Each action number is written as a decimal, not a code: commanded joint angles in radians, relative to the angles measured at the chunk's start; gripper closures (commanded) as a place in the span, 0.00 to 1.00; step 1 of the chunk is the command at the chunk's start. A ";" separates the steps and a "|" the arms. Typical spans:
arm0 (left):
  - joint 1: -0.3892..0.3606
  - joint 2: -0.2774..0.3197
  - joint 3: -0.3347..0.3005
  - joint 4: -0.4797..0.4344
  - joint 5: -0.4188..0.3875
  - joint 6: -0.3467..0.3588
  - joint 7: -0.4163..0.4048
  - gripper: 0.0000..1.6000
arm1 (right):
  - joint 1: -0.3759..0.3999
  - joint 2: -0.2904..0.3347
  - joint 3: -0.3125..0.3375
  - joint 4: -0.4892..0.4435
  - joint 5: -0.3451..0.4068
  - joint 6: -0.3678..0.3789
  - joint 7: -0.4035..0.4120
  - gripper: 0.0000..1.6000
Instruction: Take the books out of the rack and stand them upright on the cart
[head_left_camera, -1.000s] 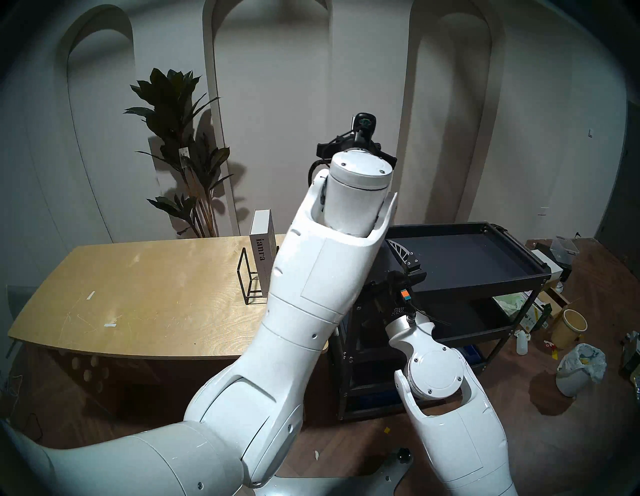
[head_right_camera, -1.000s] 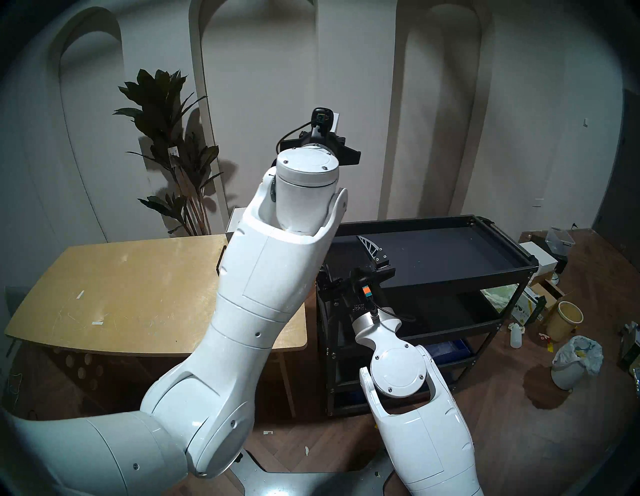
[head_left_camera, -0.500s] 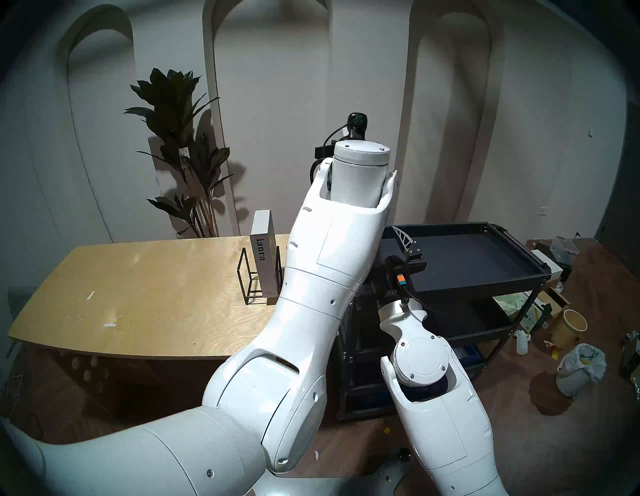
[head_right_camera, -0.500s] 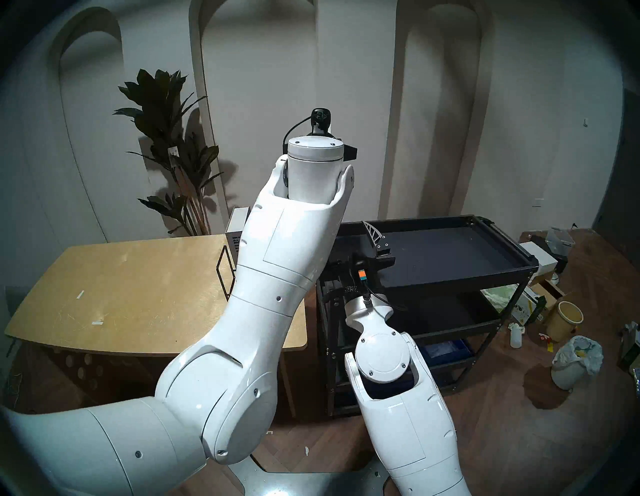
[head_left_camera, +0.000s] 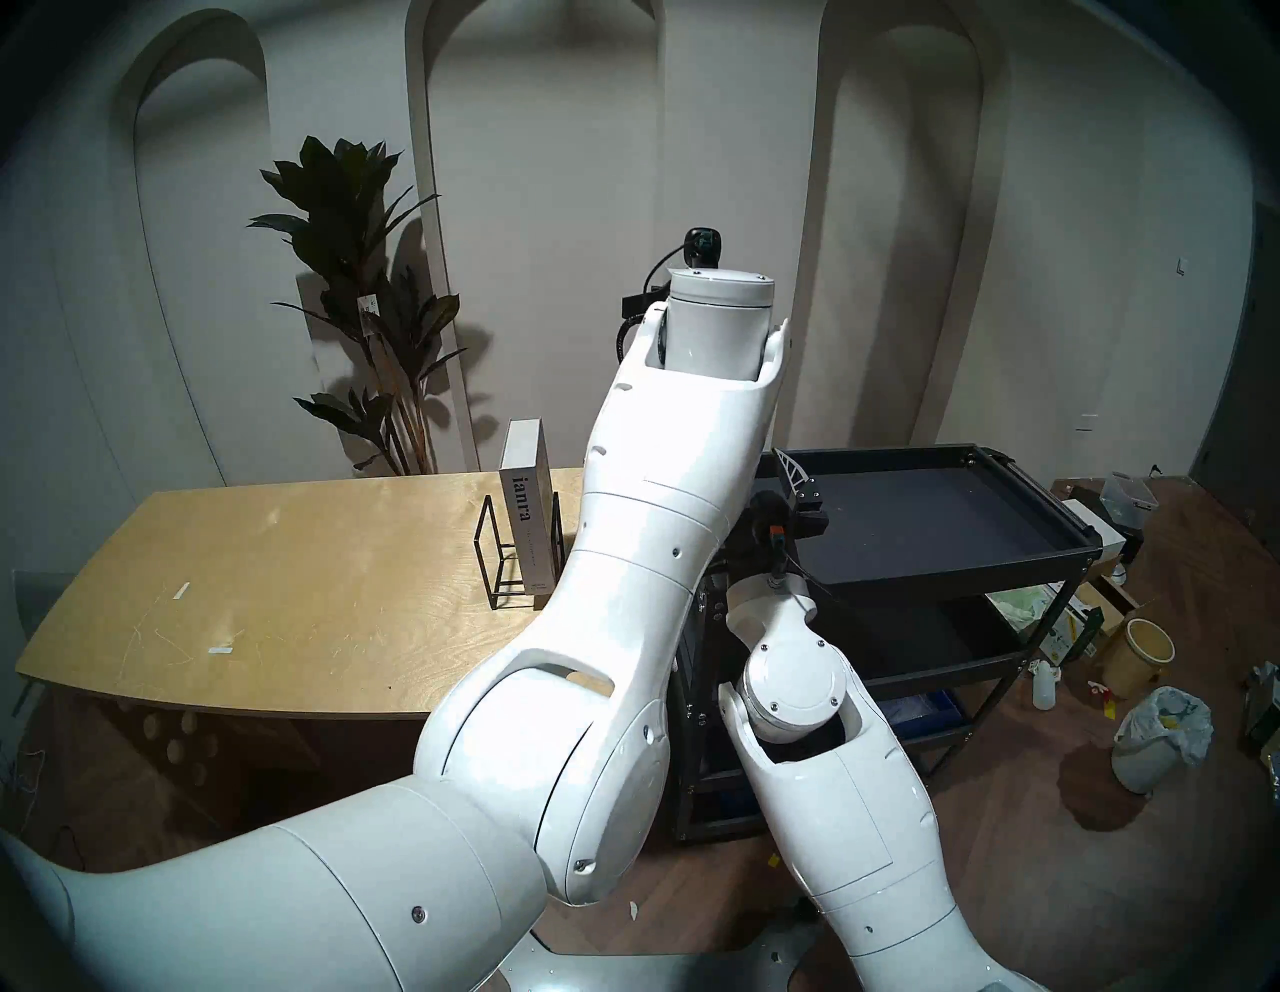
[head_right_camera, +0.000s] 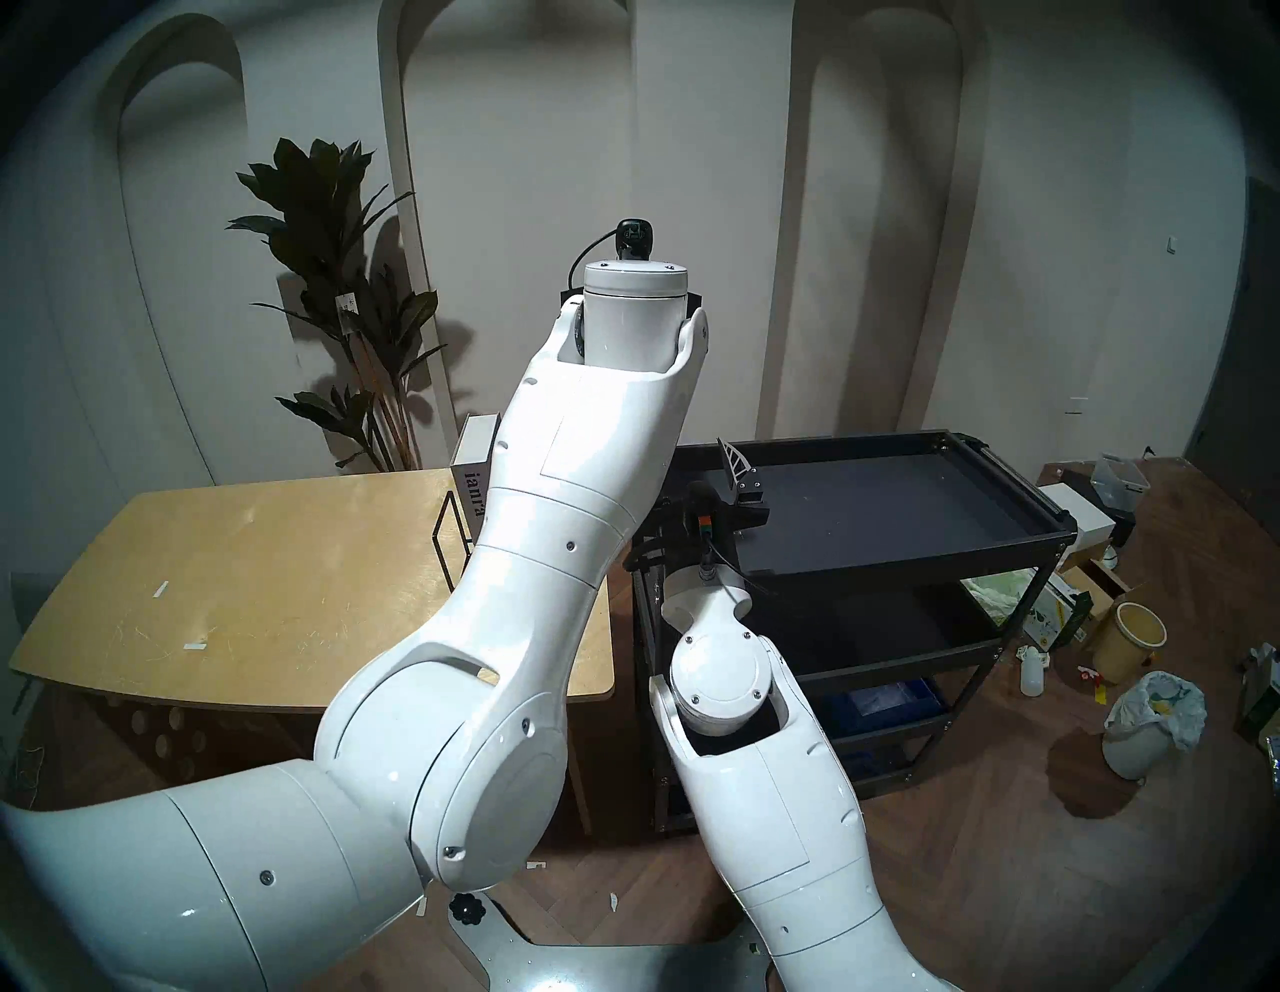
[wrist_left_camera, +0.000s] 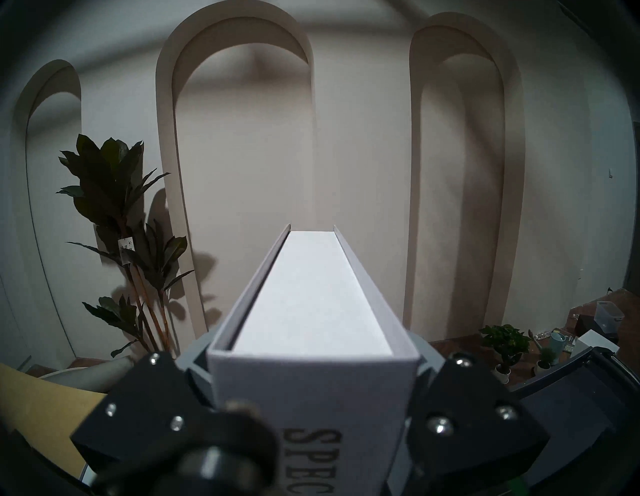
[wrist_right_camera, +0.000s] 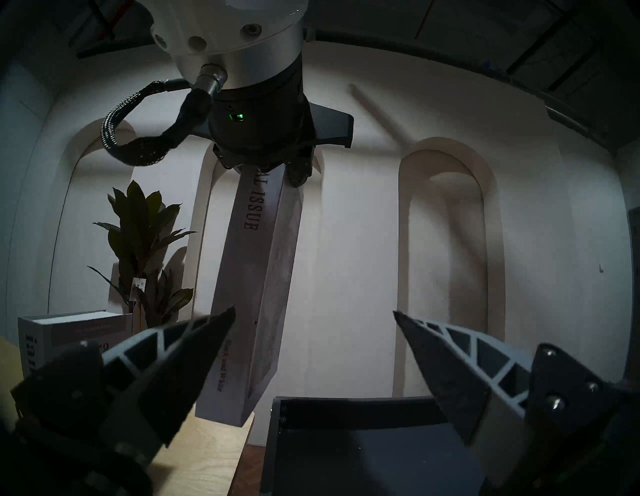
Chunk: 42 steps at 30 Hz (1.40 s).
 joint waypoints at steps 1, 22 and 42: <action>-0.100 -0.013 0.012 0.009 -0.015 -0.015 0.016 1.00 | 0.103 -0.038 -0.030 0.016 0.060 0.010 -0.056 0.00; -0.125 -0.013 0.060 0.097 -0.103 0.005 0.101 1.00 | 0.294 -0.112 -0.073 0.263 0.154 -0.102 -0.116 0.00; -0.093 -0.005 0.187 0.062 -0.140 0.052 0.151 1.00 | 0.417 -0.105 -0.040 0.385 0.259 -0.182 -0.093 0.00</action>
